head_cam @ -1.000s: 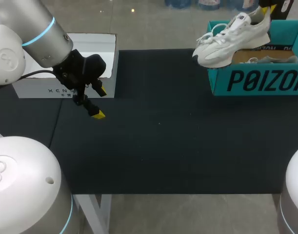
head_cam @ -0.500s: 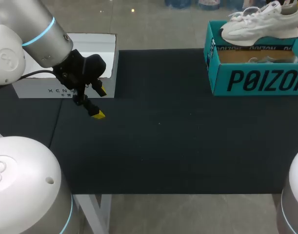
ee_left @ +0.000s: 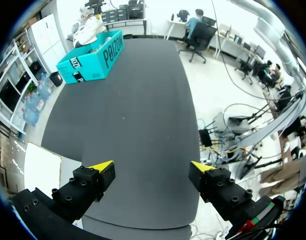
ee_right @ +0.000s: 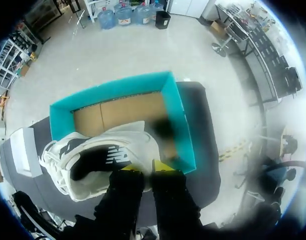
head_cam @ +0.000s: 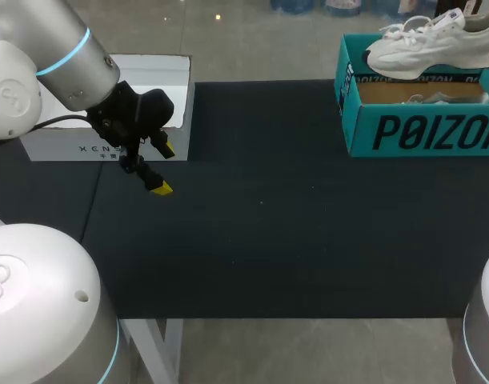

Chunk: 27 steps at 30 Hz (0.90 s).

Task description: Take the shoe out of the shoebox, open the shoe tongue, remove and reinsert the insole, then place the shoe into the shoebox

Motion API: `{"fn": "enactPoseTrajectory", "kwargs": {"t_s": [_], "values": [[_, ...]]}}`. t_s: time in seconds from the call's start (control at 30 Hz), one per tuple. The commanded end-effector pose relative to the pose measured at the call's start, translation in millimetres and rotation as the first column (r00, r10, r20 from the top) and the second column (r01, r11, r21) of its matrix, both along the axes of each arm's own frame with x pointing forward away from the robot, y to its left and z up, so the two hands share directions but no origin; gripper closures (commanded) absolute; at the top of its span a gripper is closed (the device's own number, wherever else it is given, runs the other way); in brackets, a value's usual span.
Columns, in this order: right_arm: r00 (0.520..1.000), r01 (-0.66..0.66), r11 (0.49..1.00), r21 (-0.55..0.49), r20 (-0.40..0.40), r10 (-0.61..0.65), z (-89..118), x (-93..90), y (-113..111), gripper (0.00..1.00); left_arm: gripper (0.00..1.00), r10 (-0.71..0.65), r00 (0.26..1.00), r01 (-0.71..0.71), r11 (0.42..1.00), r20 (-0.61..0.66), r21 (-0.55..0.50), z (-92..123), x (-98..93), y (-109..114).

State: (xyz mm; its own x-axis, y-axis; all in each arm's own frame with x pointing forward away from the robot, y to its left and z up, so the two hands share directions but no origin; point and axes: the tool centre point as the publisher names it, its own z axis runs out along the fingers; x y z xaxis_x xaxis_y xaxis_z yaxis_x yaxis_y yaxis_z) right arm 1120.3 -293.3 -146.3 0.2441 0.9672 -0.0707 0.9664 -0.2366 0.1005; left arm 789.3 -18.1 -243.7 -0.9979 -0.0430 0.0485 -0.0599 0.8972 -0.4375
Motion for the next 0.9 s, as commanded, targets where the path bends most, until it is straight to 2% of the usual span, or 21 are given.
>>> {"fn": "enactPoseTrajectory", "kwargs": {"t_s": [0.03,0.2,0.53,0.9], "values": [[1.000,0.000,1.000,-0.002,0.019,0.000,1,-4.8,1,1.00,0.00,0.000,1.000,0.000,1.000,0.000,0.004,0,0.4,-1],[1.000,0.004,1.000,0.001,0.023,-0.004,-3,-2.1,0,1.00,0.00,0.000,1.000,0.000,1.000,0.000,0.004,0,0.4,-1],[0.998,0.044,0.999,0.027,0.052,-0.046,-28,35.5,-13,1.00,0.00,0.000,1.000,0.000,1.000,0.000,0.004,0,0.4,-1],[0.992,0.092,0.995,0.049,0.082,-0.096,-61,75.8,-43,1.00,0.00,0.000,1.000,0.000,1.000,0.000,0.004,0,0.4,-1]]}}
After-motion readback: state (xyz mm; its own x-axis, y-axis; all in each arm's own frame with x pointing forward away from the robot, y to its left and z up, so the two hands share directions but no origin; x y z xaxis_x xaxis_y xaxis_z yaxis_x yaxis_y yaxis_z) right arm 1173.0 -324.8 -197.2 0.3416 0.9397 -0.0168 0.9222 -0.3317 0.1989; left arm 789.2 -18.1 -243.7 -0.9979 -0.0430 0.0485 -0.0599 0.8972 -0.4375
